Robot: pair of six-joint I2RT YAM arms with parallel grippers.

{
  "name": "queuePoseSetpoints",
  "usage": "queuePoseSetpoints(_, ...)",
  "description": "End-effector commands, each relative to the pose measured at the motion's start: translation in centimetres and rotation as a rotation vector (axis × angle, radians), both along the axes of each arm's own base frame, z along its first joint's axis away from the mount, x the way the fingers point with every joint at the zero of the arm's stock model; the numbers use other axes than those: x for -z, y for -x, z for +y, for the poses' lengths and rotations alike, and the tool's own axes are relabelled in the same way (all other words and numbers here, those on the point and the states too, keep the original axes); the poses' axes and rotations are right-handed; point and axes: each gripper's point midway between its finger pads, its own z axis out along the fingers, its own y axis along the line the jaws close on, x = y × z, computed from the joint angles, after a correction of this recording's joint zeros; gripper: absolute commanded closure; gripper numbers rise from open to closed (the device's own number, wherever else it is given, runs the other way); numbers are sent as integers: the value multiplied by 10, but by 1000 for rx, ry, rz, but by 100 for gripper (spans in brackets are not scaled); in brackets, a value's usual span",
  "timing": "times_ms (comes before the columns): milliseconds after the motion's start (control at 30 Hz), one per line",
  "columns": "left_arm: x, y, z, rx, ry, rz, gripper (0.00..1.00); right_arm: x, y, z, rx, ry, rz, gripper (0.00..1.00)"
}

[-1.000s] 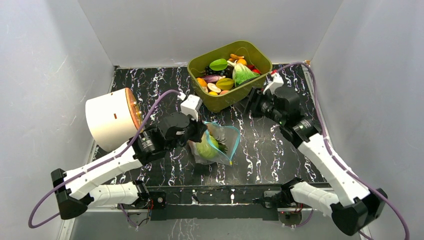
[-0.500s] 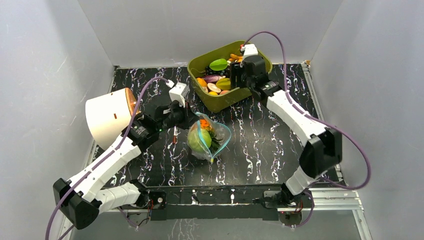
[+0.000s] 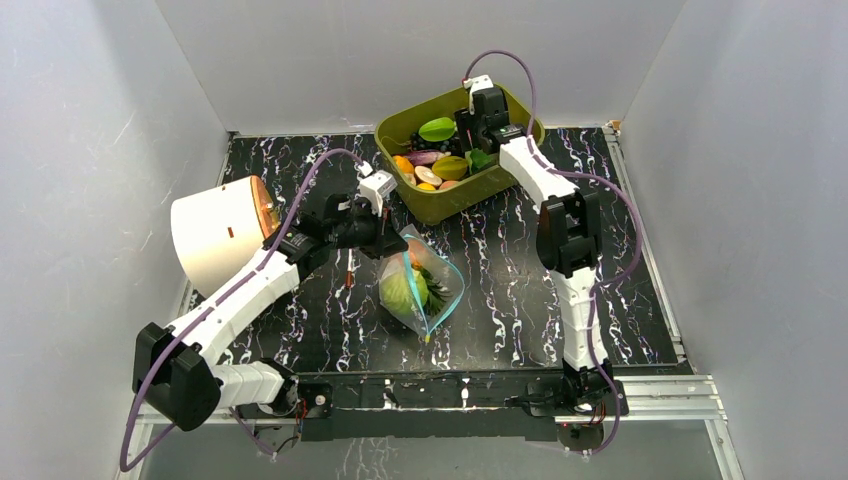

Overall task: Place the food in the zip-top bag and seal the zipper
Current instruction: Adjust the fake vegetable in the bin.

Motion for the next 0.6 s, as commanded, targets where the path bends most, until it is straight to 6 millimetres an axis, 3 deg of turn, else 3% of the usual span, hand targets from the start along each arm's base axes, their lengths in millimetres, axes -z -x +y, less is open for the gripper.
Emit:
queuePoseSetpoints(0, -3, 1, -6, 58, 47, -41, 100, -13, -31, -14, 21, 82, -104, 29)
queuePoseSetpoints(200, 3, -2, -3, 48, 21, -43, 100, 11, -40, -21, 29, 120, -71, 30)
queuePoseSetpoints(367, 3, -4, 0, 40, 25, -44, 100, 5, -42, -17, 12, 104, -90, 57)
queuePoseSetpoints(567, 0, -6, 3, 26, 30, -60, 100, -26, -42, -17, 24, 71, -153, 85)
